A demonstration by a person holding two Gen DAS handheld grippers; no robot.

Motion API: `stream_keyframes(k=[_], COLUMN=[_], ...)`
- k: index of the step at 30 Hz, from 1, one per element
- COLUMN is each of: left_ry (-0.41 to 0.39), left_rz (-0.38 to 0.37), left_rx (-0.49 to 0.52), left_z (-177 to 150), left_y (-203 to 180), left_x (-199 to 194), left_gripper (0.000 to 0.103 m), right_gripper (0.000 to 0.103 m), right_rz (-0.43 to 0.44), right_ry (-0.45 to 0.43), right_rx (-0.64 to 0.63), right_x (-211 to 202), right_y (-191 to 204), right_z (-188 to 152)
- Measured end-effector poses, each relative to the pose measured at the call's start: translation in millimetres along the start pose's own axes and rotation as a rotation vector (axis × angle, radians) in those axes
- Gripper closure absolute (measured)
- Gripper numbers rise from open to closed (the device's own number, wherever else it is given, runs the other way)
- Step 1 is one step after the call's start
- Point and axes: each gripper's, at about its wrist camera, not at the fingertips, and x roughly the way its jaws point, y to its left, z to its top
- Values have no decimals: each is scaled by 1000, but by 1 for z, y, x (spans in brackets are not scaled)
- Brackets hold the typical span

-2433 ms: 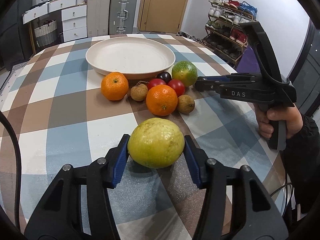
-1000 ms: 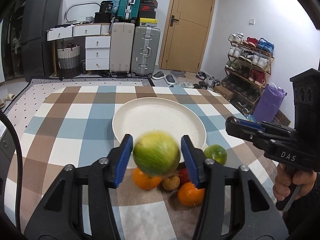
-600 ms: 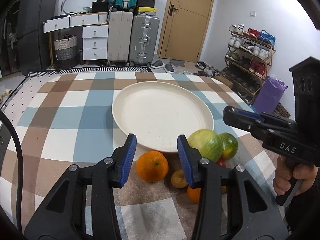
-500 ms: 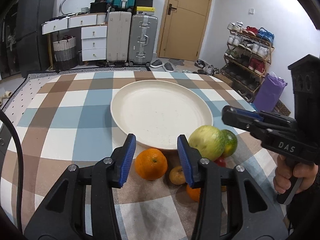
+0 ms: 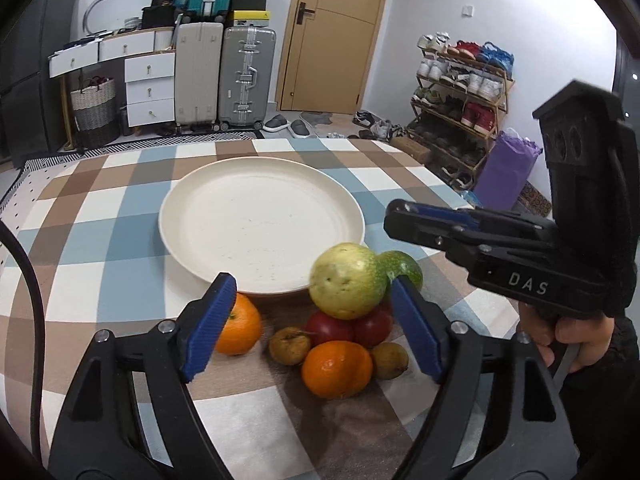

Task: Organize fruits
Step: 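Carry the guava with the left tool into the white plate while the right tool places the plum there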

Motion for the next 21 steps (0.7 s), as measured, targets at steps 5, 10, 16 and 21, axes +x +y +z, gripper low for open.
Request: stream_keyframes(k=[5, 10, 16, 21], left_ry=[45, 63, 20, -40], left_rz=[-28, -69, -105, -73], left_rx=[30, 56, 6, -40], left_z=[0, 2, 5, 11], left_y=[-11, -20, -10, 4], left_x=[17, 26, 17, 7], left_gripper=[26, 57, 58, 58], right_gripper=[76, 76, 76, 76], right_rz=[-2, 2, 11, 26], right_ry=[-8, -10, -3, 4], right_rx=[19, 29, 28, 36], right_x=[-3, -4, -1, 5], right_y=[-6, -8, -7, -7], right_z=[0, 1, 0, 1])
